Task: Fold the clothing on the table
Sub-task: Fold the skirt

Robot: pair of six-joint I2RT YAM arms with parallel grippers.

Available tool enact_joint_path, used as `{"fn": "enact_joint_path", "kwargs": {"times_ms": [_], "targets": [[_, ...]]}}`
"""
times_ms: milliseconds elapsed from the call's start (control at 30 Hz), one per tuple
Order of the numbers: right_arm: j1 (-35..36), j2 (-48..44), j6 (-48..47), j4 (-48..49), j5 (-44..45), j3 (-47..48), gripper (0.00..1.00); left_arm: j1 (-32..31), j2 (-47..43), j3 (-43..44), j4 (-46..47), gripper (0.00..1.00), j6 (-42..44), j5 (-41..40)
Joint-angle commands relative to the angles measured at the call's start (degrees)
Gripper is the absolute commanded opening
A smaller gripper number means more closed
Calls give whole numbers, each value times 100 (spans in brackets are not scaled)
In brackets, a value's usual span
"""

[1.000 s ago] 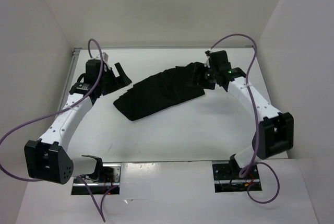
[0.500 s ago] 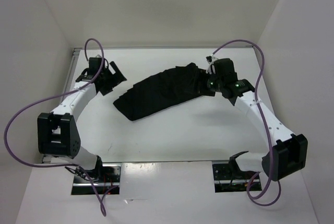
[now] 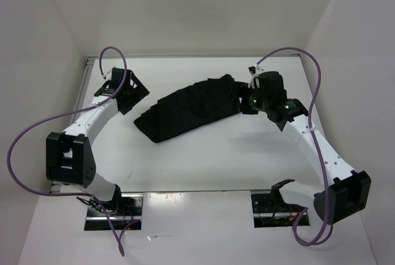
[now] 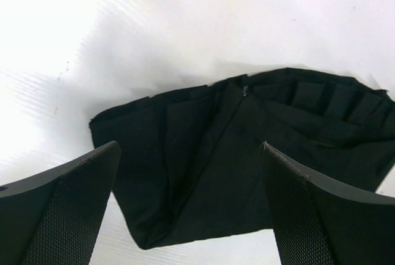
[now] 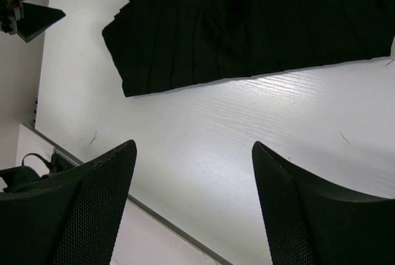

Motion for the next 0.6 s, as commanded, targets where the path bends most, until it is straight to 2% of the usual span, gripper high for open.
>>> {"fn": "enact_joint_path", "kwargs": {"times_ms": [0,300,567], "targets": [[-83,-47,-141,286,-167,-78,81,11,8,7,-239,100,-59,-355],[-83,15,-80,339,-344,-130,81,11,-501,-432,-81,100,-112,-304],[-671,129,420,49,-133,1,81,-165,-1301,-748,719,100,659,92]]}}
